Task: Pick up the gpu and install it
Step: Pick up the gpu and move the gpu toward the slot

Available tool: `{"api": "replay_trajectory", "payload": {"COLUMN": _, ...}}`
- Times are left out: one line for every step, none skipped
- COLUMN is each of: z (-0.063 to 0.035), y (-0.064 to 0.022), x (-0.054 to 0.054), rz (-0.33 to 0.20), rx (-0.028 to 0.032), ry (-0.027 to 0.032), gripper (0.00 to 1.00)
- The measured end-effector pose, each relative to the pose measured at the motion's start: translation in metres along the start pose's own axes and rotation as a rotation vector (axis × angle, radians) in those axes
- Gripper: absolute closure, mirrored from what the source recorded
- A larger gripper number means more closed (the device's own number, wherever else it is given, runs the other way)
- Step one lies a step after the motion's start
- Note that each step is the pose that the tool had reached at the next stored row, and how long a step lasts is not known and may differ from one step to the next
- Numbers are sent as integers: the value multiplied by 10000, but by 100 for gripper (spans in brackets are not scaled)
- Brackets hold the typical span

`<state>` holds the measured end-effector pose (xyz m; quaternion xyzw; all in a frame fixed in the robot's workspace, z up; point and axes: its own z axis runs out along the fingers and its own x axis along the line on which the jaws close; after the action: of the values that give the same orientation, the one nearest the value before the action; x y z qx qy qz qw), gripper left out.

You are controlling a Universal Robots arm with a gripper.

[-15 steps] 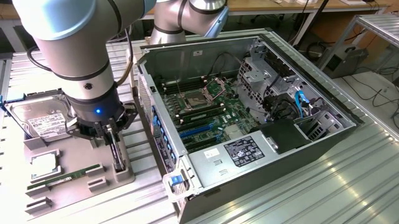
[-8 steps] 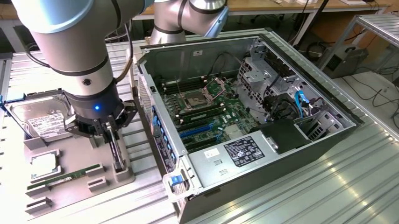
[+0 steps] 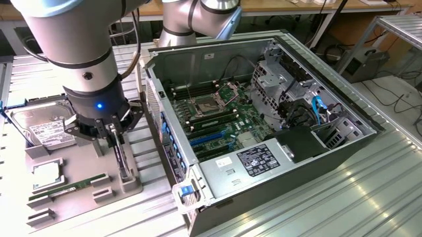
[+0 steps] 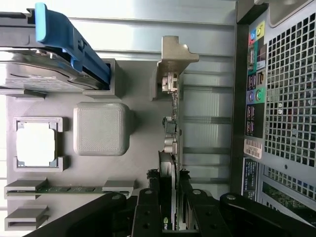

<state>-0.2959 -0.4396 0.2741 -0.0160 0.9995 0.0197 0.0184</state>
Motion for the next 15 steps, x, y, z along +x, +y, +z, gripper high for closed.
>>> {"api": "replay_trajectory", "payload": {"z": -28, "y": 1, "x": -1, "rz": 5, "rx": 1, "ry": 1, "gripper": 74}}
{"api": "replay_trajectory", "payload": {"z": -51, "y": 1, "x": -2, "rz": 9, "rx": 1, "ry": 0, "gripper": 74}}
{"api": "replay_trajectory", "payload": {"z": -80, "y": 2, "x": -4, "rz": 13, "rx": 1, "ry": 0, "gripper": 74}}
{"api": "replay_trajectory", "payload": {"z": -111, "y": 3, "x": -6, "rz": 17, "rx": 0, "ry": -1, "gripper": 74}}
{"api": "replay_trajectory", "payload": {"z": -154, "y": 4, "x": -9, "rz": 21, "rx": 0, "ry": -1, "gripper": 74}}
{"api": "replay_trajectory", "payload": {"z": -193, "y": 5, "x": -12, "rz": 24, "rx": 0, "ry": -1, "gripper": 74}}
{"api": "replay_trajectory", "payload": {"z": -233, "y": 5, "x": -15, "rz": 27, "rx": 1, "ry": -1, "gripper": 74}}
{"api": "replay_trajectory", "payload": {"z": -297, "y": 6, "x": -22, "rz": 30, "rx": 1, "ry": 0, "gripper": 74}}
{"api": "replay_trajectory", "payload": {"z": -370, "y": 7, "x": -30, "rz": 33, "rx": 0, "ry": -1, "gripper": 74}}
{"api": "replay_trajectory", "payload": {"z": -449, "y": 5, "x": -41, "rz": 35, "rx": -1, "ry": 1, "gripper": 74}}
{"api": "replay_trajectory", "payload": {"z": -494, "y": 4, "x": -48, "rz": 36, "rx": -1, "ry": 3, "gripper": 74}}
{"api": "replay_trajectory", "payload": {"z": -552, "y": 1, "x": -60, "rz": 36, "rx": -1, "ry": 7, "gripper": 74}}
{"api": "replay_trajectory", "payload": {"z": -620, "y": -4, "x": -74, "rz": 37, "rx": -2, "ry": 12, "gripper": 74}}
{"api": "replay_trajectory", "payload": {"z": -666, "y": -7, "x": -84, "rz": 37, "rx": -2, "ry": 16, "gripper": 74}}
{"api": "replay_trajectory", "payload": {"z": -715, "y": -11, "x": -95, "rz": 37, "rx": -3, "ry": 19, "gripper": 74}}
